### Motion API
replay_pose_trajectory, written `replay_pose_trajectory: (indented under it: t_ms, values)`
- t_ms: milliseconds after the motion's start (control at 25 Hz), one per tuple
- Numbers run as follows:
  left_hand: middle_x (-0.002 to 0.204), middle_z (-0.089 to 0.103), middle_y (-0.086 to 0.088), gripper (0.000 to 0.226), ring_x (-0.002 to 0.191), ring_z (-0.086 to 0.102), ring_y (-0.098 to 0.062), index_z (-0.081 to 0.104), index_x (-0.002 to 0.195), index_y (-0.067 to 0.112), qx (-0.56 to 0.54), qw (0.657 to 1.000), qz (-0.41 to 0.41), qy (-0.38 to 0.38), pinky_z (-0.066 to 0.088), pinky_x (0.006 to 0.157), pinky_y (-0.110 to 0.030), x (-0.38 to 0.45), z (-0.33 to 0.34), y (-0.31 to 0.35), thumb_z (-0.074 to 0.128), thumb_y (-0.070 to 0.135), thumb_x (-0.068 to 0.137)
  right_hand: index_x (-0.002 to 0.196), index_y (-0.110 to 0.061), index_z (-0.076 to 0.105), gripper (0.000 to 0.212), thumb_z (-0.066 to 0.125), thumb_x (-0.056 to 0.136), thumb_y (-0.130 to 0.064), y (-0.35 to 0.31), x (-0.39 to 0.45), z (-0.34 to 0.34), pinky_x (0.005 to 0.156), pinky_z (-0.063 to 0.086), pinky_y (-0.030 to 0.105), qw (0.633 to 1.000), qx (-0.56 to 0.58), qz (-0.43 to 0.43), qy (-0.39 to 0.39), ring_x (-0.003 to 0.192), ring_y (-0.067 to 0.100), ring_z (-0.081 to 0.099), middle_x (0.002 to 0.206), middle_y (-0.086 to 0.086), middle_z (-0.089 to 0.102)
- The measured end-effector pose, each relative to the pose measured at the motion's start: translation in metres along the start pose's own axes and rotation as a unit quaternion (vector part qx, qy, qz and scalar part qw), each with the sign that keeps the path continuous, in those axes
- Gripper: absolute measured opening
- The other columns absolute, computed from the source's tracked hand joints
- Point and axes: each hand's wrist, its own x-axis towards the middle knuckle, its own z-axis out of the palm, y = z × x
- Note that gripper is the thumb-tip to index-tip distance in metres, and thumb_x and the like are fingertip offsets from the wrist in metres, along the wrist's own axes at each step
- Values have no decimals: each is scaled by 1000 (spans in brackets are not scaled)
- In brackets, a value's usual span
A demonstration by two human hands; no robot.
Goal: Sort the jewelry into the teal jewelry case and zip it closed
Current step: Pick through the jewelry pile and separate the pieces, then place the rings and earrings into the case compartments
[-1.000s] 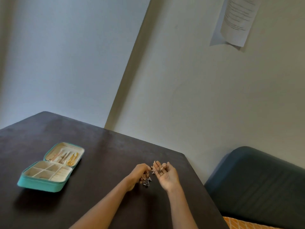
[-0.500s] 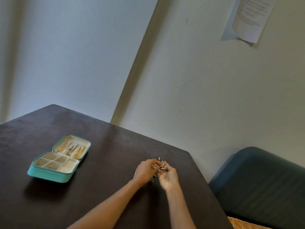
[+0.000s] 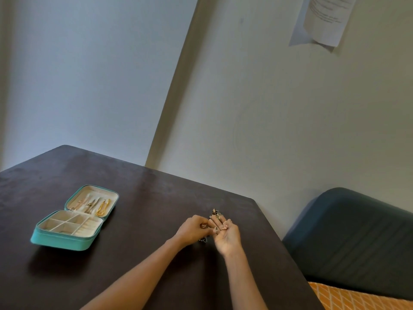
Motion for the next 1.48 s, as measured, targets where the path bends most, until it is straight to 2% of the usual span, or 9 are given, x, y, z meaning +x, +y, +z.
replay_pose_trajectory:
  t_ms: [320, 480, 640, 760, 840, 1000, 1120, 1320, 1480]
  values:
    - [103, 71, 6, 19, 96, 64, -10, 71, 100, 27, 83, 990, -62, 94, 47, 79, -25, 1, 7, -5, 65, 36, 85, 138, -2, 38, 40, 26, 104, -20, 0, 9, -8, 109, 31, 38, 996, -37, -80, 22, 133, 32, 41, 141, 22, 44]
    - [114, 67, 5, 25, 104, 61, -14, 65, 109, 25, 139, 987, -62, 54, 47, 85, -28, 3, 8, -9, 60, 37, 88, 136, -2, 40, 36, 32, 102, -11, 0, 10, -11, 103, 37, 41, 998, -15, -55, -3, 130, 37, 43, 140, 26, 44]
    - [117, 61, -3, 33, 109, 57, -18, 58, 121, 13, -96, 988, -122, 11, 45, 85, -27, 14, -6, -5, 46, 12, 91, 127, 2, 45, 30, 39, 99, -7, 0, 6, -4, 74, 55, 36, 999, 10, -48, -14, 95, 33, 60, 123, 28, 54]
    - [83, 54, -2, 25, 66, 45, -10, 57, 106, 15, -288, 945, -153, 2, 32, 57, -21, 9, -33, -1, 37, 7, 93, 128, 4, 44, 32, 35, 97, -2, -3, 1, 3, 85, 50, 39, 999, 9, -39, -19, 88, 31, 57, 110, 26, 56]
    - [81, 57, -1, 25, 59, 40, -6, 55, 113, 14, -331, 932, -147, -4, 31, 52, -18, 1, -50, -1, 37, 7, 97, 134, 6, 38, 40, 30, 95, 4, -2, -4, 10, 88, 46, 43, 999, -14, -28, -26, 90, 31, 57, 104, 25, 55]
    - [89, 69, 2, 21, 57, 48, -5, 61, 113, 11, -282, 952, -116, -24, 35, 48, -14, -20, -87, 4, 56, 12, 93, 139, 5, 29, 41, 26, 98, 6, 12, -24, 37, 70, 56, 32, 989, -136, -34, -44, 93, 31, 60, 105, 25, 56]
    - [89, 72, -1, 18, 56, 50, -5, 65, 106, 12, -205, 974, -100, -1, 35, 50, -15, -44, -130, 7, 62, 17, 89, 127, -3, 43, 30, 33, 98, 2, 31, -45, 72, 46, 49, 20, 958, -279, -59, -37, 63, 17, 53, 80, 11, 57]
    - [78, 70, -3, 8, 54, 48, -8, 73, 88, 10, -128, 980, -128, 84, 33, 44, -14, -95, -209, -14, 67, 14, 83, 71, -12, 49, 24, 42, 91, 1, 79, -83, 144, 41, 29, 19, 946, -309, -56, -74, 46, 11, 30, 57, 2, 38]
    - [77, 65, -7, 17, 46, 49, -6, 70, 95, 3, -80, 966, -209, 131, 34, 40, -14, -140, -251, -40, 70, 12, 82, 72, -8, 49, 25, 38, 90, 6, 128, -112, 183, 40, 33, 19, 949, -289, -20, -126, 45, 11, 35, 57, 4, 35]
